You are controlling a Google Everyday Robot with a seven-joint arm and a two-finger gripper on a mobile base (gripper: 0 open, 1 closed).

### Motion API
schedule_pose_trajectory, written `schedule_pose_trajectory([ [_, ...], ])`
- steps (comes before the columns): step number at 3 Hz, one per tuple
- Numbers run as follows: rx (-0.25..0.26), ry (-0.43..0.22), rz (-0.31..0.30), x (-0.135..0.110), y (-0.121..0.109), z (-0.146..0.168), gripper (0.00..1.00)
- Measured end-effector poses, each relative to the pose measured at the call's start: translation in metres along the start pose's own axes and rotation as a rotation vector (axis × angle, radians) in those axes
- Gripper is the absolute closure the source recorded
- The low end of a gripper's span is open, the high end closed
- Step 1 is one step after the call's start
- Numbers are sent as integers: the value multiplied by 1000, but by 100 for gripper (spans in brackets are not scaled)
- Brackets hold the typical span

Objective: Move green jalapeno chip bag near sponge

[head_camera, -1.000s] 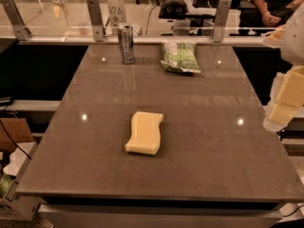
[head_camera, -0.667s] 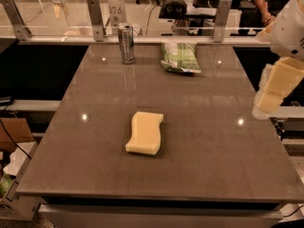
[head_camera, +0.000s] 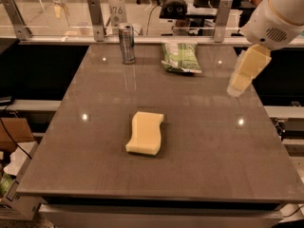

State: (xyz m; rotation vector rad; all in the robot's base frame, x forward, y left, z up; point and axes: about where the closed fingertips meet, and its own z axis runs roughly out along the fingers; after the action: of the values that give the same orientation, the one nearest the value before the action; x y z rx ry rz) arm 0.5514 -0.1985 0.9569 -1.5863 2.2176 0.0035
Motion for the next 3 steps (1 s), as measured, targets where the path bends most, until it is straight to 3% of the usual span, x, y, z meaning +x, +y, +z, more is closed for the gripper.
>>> schedule_pose_trajectory([
  [3,28,-70,175,-38,-84,96,0],
])
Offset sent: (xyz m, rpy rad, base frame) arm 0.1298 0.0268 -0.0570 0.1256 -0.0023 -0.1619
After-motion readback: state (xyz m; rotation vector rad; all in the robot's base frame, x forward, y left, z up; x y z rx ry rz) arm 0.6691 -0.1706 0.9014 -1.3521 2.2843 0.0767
